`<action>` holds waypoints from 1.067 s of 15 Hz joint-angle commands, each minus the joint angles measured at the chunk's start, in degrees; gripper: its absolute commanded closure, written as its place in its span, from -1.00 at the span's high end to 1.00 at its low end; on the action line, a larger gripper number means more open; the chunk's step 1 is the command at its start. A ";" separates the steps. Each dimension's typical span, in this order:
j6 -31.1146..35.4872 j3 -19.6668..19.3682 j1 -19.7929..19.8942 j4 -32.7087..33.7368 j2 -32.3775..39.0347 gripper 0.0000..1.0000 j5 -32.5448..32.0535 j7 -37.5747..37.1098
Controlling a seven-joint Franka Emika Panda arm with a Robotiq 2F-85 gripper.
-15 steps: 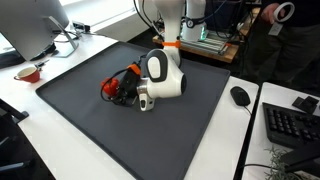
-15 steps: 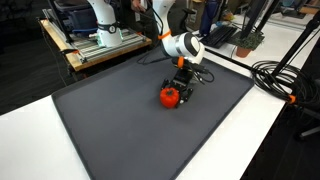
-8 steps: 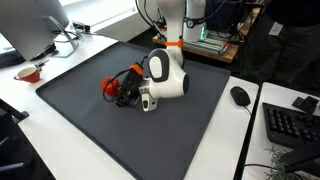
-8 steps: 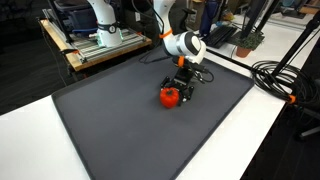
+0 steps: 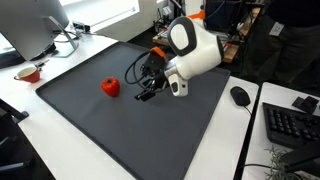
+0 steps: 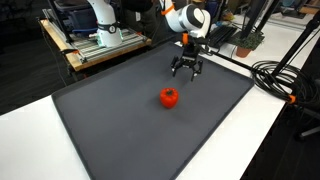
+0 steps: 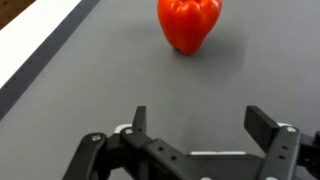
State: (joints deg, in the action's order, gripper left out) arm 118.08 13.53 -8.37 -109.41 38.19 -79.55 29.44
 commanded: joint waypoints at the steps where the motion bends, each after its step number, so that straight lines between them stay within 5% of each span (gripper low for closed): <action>1: 8.43 2.09 1.22 -12.54 -14.07 1.00 3.01 -6.44; 6: 11.59 3.43 -1.38 -23.58 -30.17 1.00 10.53 -18.54; 13: 4.26 6.66 -8.89 -36.81 -52.93 1.00 20.87 -35.24; 14: 6.21 4.80 -7.49 -31.17 -44.94 1.00 18.91 -30.65; 16: 4.42 5.99 -9.37 -34.35 -50.00 1.00 19.57 -33.93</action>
